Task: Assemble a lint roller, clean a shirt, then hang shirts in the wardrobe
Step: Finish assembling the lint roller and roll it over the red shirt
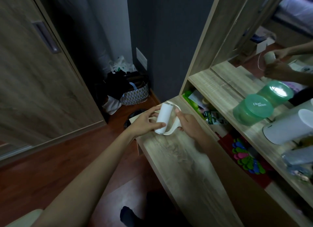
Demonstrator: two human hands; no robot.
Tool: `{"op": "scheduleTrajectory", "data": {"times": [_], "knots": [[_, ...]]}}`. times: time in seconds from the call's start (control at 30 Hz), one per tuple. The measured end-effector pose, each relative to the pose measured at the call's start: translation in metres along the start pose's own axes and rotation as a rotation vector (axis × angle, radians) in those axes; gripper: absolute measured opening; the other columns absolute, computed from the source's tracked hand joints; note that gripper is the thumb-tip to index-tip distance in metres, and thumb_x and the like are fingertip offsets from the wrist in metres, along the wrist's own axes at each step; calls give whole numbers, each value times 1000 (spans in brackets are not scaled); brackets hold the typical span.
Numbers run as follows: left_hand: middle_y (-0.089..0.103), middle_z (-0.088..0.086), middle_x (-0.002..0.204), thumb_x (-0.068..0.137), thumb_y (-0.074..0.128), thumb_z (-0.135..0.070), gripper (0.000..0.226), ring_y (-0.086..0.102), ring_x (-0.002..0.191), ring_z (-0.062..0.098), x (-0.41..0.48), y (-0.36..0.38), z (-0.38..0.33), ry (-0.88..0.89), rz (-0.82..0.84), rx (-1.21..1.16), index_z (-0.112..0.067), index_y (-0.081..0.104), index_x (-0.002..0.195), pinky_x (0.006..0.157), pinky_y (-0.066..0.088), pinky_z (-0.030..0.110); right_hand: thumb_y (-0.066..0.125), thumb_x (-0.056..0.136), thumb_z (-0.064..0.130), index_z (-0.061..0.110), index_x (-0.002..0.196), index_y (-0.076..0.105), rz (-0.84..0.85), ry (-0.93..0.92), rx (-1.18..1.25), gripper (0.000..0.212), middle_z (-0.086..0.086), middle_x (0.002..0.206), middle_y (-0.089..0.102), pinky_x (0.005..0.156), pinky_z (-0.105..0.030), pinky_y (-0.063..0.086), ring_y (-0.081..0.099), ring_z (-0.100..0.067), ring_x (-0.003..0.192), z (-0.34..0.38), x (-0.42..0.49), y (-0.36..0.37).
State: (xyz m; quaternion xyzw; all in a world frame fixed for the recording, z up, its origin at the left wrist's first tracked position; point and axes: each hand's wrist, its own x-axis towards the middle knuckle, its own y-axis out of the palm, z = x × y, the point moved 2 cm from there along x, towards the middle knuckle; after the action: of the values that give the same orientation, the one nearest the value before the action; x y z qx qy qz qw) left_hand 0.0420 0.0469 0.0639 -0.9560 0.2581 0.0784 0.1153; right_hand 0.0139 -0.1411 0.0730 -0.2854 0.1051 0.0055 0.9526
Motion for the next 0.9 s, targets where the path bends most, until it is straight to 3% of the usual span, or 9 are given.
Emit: {"op": "scheduleTrajectory", "data": {"times": [0.07,0.23,0.4,0.57,0.67,0.77,0.9], "knots": [[58,-3,111,82,75,-14,63,59,80,10,-1,-2,0,41,3,17,-35,45,133,68,55,22,29,101,45,15,68,56,53,50,71,52,-3,69,60,60,-24,45,59,-13,66,-2,-3,4],[55,-13,114,82,74,-8,67,57,96,1,-5,-3,1,91,30,44,-27,44,138,74,49,14,23,101,47,11,89,61,81,139,196,54,-1,83,64,64,-19,46,61,-12,82,-5,-8,8],[53,-20,121,82,75,-10,68,55,99,-4,-6,-6,-2,110,63,92,-31,42,137,83,49,16,20,98,54,20,86,61,93,159,193,55,0,87,65,70,-22,46,62,-14,87,-6,-8,12],[50,-9,138,82,75,-15,71,54,114,6,-6,-9,1,131,80,141,-26,41,143,89,50,24,20,97,58,9,118,60,106,199,211,67,-8,109,65,81,-27,50,62,-19,103,-13,-5,17],[55,-9,125,82,74,-14,71,55,106,-2,-7,-10,2,112,63,134,-22,41,144,84,51,19,19,96,59,12,113,62,111,192,205,66,-7,106,67,89,-33,50,63,-19,101,-11,-6,17],[56,-12,119,82,74,-12,69,55,97,-11,-7,-12,4,109,44,118,-21,42,143,78,49,15,18,97,58,14,103,64,101,184,200,64,-6,99,67,83,-31,49,63,-18,95,-8,-8,18],[56,-14,118,82,75,-12,69,56,101,-2,-8,-12,5,104,41,117,-23,43,142,80,50,17,18,97,58,23,84,62,95,166,218,58,2,84,65,72,-27,43,61,-13,82,-8,-10,19]]}}
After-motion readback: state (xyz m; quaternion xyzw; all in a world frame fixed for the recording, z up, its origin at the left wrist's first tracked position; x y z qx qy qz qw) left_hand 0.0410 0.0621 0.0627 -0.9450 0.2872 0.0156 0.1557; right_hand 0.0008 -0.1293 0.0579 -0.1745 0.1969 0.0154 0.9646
